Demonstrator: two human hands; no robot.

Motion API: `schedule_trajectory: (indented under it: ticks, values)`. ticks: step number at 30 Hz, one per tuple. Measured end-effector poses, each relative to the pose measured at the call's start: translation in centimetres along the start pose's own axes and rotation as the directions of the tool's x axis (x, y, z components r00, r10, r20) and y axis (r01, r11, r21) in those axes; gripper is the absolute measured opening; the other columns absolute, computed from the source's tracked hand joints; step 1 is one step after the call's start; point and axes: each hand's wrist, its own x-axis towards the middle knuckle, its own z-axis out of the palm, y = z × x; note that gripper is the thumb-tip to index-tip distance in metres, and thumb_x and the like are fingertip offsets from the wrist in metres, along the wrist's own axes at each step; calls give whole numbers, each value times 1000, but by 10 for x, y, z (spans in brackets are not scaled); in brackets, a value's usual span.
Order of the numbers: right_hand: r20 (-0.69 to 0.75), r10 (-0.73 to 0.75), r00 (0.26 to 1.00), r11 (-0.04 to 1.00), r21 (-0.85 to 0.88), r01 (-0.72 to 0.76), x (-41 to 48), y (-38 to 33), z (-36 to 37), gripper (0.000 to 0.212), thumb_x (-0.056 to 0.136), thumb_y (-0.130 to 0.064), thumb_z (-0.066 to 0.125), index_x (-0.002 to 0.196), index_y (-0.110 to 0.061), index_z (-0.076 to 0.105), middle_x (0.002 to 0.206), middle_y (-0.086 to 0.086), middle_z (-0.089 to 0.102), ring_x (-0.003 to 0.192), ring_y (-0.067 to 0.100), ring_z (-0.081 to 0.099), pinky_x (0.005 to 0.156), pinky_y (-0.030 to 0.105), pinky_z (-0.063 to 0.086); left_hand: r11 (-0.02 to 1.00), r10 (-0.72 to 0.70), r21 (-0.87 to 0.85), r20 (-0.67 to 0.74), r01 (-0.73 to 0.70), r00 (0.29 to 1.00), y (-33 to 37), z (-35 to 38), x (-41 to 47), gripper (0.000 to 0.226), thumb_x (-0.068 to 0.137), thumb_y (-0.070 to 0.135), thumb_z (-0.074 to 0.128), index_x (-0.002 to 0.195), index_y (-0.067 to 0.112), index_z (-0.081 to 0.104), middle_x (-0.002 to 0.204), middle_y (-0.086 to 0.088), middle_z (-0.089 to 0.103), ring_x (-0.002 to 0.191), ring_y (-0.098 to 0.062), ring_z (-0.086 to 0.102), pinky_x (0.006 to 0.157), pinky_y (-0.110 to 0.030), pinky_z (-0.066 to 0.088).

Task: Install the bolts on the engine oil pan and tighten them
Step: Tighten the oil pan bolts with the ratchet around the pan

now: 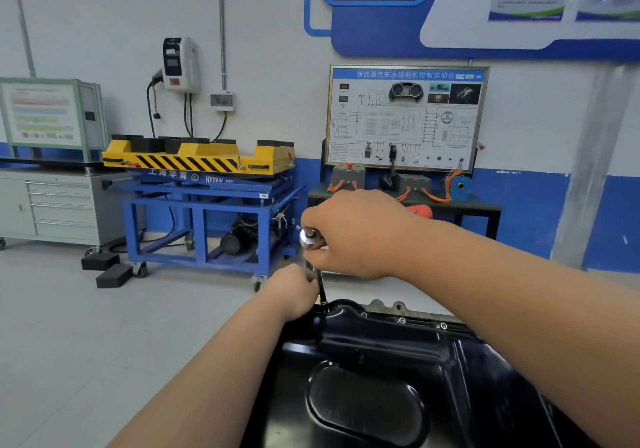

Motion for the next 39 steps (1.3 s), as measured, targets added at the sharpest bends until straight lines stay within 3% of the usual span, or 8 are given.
schedule_trajectory:
  ticks: [5,8,11,16,23,30,35,39]
  values:
    - [154,58,986,996,57,-67,-11,-19,-1,11,97,-25,46,88,-17,46,84,1,51,81,24,56,65,34,44,980,147,-96,-248,-175,958,3,-13,-43,30,81,15,51,56,27,39,54,11,52,54,-8,45,48,-20,30]
    - [261,116,958,981,120,-151,-16,-28,-7,29,99,-21,44,71,-13,41,70,-1,41,65,16,47,57,29,40,939,171,-227,-340,-257,925,12,-14,-77,19,73,35,59,58,32,46,58,27,57,55,5,52,48,-9,36]
    - [299,163,940,953,198,-228,-23,-38,-13,37,100,-23,43,64,-16,37,65,-1,40,57,16,40,48,23,33,943,131,-221,-439,-248,889,24,-11,-87,20,66,35,47,51,29,35,42,12,49,44,-2,45,40,-17,24]
    - [185,263,947,964,-85,-251,-33,-48,-25,40,96,-45,42,67,-18,40,68,-1,44,57,17,42,46,27,25,949,214,-70,-572,-307,792,22,3,-86,51,83,14,60,48,35,30,41,12,34,40,-4,34,42,-22,18]
    - [169,187,968,927,-355,-118,-27,-63,-43,22,91,-4,52,72,-12,42,71,0,37,56,16,35,46,27,25,923,352,47,-506,-382,788,11,7,-76,30,96,29,52,67,20,49,51,11,43,47,-5,42,43,-18,24]
    - [116,392,913,914,-157,-373,-24,-71,-26,39,94,-47,45,67,-19,38,71,-2,41,59,15,38,47,29,27,970,191,-51,-447,-238,874,12,6,-75,33,92,26,48,59,21,43,52,2,49,47,-18,48,42,-24,29]
    - [149,230,962,925,-339,-168,-19,-71,-37,27,89,-11,55,68,-14,38,70,0,38,55,16,36,45,26,26,972,217,6,-405,-235,888,16,4,-74,41,99,27,43,59,25,32,56,5,41,52,-13,40,48,-31,24]
    - [126,147,981,914,-395,-87,-27,-63,-34,17,90,-14,53,75,-12,45,69,2,39,57,22,45,50,26,33,963,243,-13,-376,-268,894,13,5,-70,32,99,32,43,68,29,38,63,8,48,60,-12,46,50,-30,30]
